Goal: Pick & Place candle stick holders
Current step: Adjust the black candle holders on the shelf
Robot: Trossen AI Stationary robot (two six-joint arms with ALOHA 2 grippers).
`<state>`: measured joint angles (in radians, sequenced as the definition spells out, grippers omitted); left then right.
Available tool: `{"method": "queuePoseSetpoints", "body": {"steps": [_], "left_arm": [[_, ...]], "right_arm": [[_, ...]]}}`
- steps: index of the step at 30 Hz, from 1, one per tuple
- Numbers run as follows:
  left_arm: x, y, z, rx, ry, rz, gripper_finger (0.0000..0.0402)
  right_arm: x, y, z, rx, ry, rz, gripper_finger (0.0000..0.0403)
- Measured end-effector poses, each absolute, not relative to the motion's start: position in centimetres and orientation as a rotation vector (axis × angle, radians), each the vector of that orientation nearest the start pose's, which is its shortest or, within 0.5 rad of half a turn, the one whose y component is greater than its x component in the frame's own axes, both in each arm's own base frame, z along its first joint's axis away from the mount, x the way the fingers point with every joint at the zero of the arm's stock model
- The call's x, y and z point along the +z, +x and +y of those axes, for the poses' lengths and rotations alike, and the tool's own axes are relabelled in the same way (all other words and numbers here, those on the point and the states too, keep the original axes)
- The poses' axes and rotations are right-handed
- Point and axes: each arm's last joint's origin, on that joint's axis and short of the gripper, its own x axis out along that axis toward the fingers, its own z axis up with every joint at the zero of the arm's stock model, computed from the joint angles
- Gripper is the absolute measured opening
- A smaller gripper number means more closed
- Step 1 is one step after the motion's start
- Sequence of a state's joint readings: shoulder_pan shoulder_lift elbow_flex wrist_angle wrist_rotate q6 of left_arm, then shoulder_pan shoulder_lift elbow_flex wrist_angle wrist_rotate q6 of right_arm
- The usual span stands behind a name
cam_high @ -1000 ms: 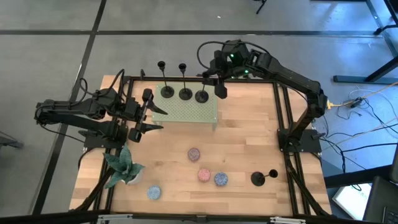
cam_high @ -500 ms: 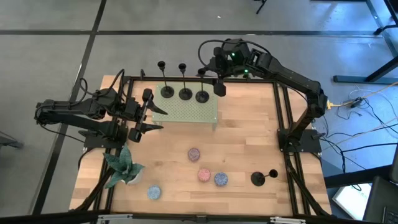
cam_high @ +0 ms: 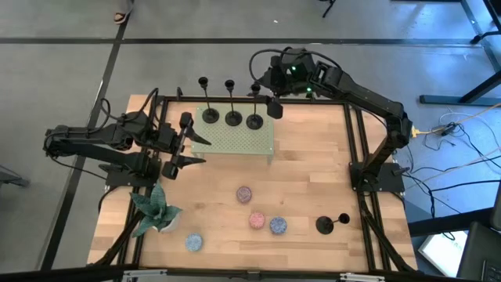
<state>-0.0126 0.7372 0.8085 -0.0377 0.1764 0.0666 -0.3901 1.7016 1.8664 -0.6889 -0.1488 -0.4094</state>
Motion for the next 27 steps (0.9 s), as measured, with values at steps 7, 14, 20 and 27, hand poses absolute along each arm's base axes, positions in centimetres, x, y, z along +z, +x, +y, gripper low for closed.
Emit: {"method": "queuePoseSetpoints", "body": {"steps": [7, 14, 20, 27], "left_arm": [[36.0, 16.1, -0.7, -0.188, 0.068, -0.027, 0.0235], [36.0, 16.1, -0.7, -0.188, 0.068, -0.027, 0.0235], [36.0, 16.1, -0.7, -0.188, 0.067, -0.027, 0.0235], [36.0, 16.1, -0.7, -0.188, 0.067, -0.027, 0.0235]], "right_arm": [[42.2, 34.3, -13.6, -0.128, -0.291, 0.520, 0.0255], [45.3, 33.2, -13.2, -0.169, -0.311, 0.487, 0.0255], [48.2, 31.4, -11.0, -0.152, -0.312, 0.518, 0.0255], [49.9, 29.2, -6.7, -0.098, -0.248, 0.637, 0.0255]]}}
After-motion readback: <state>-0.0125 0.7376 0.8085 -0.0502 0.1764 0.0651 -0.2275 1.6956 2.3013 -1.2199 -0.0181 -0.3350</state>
